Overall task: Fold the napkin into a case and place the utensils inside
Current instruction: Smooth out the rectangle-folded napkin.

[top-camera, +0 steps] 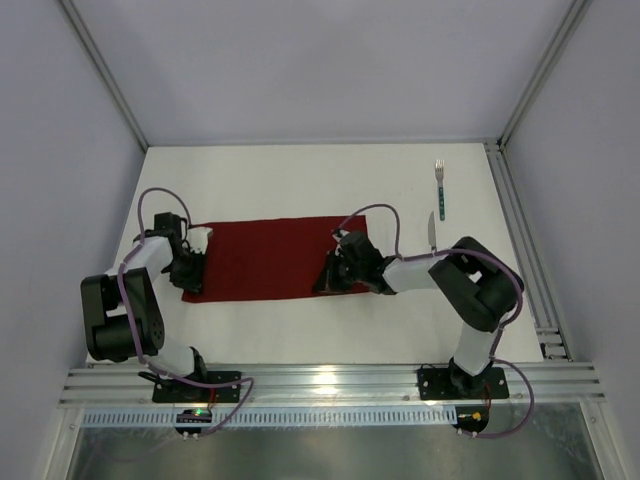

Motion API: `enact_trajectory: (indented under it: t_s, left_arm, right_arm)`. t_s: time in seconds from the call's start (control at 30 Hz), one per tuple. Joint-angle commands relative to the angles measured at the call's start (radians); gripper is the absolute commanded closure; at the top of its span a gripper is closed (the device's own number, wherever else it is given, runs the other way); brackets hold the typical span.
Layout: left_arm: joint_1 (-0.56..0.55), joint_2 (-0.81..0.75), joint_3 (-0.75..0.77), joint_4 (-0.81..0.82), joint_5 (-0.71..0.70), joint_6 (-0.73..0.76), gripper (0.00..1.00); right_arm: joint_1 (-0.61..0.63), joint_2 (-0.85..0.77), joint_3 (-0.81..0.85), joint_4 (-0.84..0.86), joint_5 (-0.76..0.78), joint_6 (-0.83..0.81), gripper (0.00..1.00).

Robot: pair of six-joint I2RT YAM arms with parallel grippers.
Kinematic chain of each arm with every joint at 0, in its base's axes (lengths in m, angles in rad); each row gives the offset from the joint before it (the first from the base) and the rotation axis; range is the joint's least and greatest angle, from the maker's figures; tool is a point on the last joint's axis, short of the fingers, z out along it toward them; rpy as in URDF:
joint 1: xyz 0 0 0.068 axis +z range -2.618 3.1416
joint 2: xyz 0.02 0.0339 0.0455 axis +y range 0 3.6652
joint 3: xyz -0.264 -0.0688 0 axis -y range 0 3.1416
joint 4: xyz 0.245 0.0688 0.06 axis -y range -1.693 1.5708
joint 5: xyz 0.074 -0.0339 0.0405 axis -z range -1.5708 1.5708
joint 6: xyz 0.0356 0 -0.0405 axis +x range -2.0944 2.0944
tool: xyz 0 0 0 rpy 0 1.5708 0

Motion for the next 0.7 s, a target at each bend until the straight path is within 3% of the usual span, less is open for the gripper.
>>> enact_trajectory:
  t_s: [0.0,0.23,0.47,0.6,0.63,0.67]
  left_arm:
    - [0.008,0.028,-0.012,0.066,-0.073,0.034,0.80]
    - [0.008,0.019,-0.020,0.066,-0.073,0.039,0.79]
    - [0.008,-0.003,-0.017,0.055,-0.044,0.042,0.79]
    - [0.006,-0.020,-0.009,0.037,-0.047,0.039,0.77]
    - [0.008,-0.026,-0.007,0.035,-0.047,0.039,0.77]
    - [0.006,-0.027,-0.007,0.031,-0.041,0.038,0.77]
  right_arm:
    - [-0.092,-0.120,-0.163,0.038,0.045,0.004,0.96]
    - [-0.304,-0.377,-0.411,-0.055,0.053,-0.071,0.96]
    - [-0.471,-0.691,-0.430,-0.342,0.099,-0.200,0.94]
    - [-0.485,-0.753,-0.393,-0.387,0.096,-0.184,0.68]
    - [-0.485,-0.750,-0.398,-0.364,0.079,-0.171,0.57]
    - [-0.485,-0.731,-0.401,-0.350,0.048,-0.157,0.54]
